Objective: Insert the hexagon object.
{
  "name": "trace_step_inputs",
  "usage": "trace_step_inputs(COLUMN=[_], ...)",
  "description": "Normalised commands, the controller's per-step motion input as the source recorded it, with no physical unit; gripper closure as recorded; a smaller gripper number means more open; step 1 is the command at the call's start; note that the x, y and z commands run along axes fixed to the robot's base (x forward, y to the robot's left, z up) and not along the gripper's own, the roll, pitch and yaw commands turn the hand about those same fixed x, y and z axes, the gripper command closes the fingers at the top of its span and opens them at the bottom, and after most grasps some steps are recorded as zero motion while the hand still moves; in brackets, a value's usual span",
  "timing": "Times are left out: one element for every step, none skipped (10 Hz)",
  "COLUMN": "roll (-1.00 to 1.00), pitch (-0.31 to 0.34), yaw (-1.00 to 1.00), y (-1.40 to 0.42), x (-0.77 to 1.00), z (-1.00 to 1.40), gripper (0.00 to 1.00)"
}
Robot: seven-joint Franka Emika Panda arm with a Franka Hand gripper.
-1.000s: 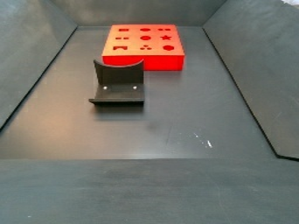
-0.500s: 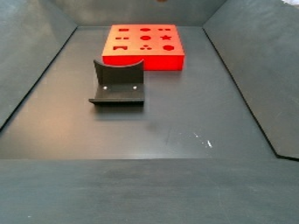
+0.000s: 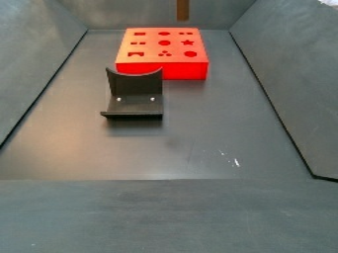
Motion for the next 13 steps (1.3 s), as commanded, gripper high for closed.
trace_step_inputs(roll=[-0.01, 0.00, 0.01, 0.00, -0.03, -0.01, 0.00, 0.00, 0.00, 0.00, 0.00, 0.00, 0.01], pitch=[-0.269, -0.337, -0.293, -0.367, -0.360, -0.119, 0.000, 0.039, 0.053, 0.047, 0.030, 0.000, -0.006], yaw=[-0.49, -0.29, -0.30, -0.14, 0.00, 0.00, 0.00, -0.01, -0.06, -0.08, -0.07, -0.15, -0.05], y=[0.15, 0.00, 0.00, 0.00, 0.00, 0.00, 0.00, 0.00, 0.08, 0.10, 0.10, 0.12, 0.00], x=[-0.40, -0.57, -0.52, -0.33, -0.07, 0.00, 0.24, 0.29, 0.20, 0.17, 0.11, -0.20, -0.13], z=[-0.59, -0.57, -0.45, -0.31, -0.36, -0.11, -0.05, -0.12, -0.19, -0.19, -0.19, -0.13, -0.05], gripper=[1.00, 1.00, 1.00, 1.00, 1.00, 1.00, 1.00, 1.00, 1.00, 1.00, 1.00, 1.00, 1.00])
